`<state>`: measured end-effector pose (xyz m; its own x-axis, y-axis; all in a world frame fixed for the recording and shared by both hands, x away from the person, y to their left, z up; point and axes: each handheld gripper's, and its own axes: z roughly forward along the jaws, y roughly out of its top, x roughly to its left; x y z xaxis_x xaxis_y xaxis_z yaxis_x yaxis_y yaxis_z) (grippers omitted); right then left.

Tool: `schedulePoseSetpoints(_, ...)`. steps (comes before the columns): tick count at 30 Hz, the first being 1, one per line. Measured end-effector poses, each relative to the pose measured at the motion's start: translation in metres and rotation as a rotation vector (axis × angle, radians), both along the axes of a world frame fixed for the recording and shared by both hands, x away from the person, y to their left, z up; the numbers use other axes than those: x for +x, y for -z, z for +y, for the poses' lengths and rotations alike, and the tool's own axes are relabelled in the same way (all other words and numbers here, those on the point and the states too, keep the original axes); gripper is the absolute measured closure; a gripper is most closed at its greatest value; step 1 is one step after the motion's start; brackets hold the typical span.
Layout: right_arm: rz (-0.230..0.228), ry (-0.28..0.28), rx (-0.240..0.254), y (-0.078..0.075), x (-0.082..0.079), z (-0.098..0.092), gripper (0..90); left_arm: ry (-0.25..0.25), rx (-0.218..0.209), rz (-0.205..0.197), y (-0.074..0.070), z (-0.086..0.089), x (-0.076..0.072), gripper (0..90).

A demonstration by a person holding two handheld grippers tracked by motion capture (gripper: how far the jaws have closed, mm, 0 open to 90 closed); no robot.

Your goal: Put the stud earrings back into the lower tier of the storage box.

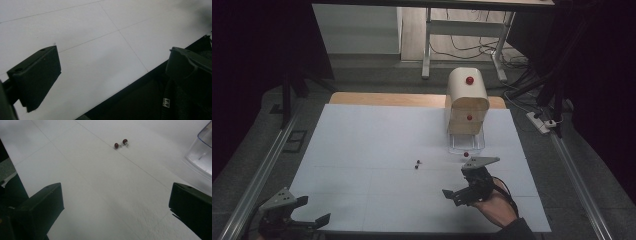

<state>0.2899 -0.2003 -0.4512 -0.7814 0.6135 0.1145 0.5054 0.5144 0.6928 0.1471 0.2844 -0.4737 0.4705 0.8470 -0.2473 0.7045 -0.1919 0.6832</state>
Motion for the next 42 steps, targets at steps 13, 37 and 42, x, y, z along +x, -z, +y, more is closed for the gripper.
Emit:
schedulePoseSetpoints(13,0.01,-0.018,-0.039,0.004,0.023,0.023,0.0,-0.003,-0.002,-0.002,0.0,0.0,0.0,0.0)
schedulePoseSetpoints(37,-0.021,-0.035,-0.121,0.025,0.069,0.064,1.2,0.003,-0.003,-0.007,0.0,0.0,0.0,0.1)
schedulePoseSetpoints(42,-0.025,-0.022,-0.14,0.031,0.085,0.071,12.7,0.006,-0.005,-0.008,0.0,0.001,-0.001,0.2)
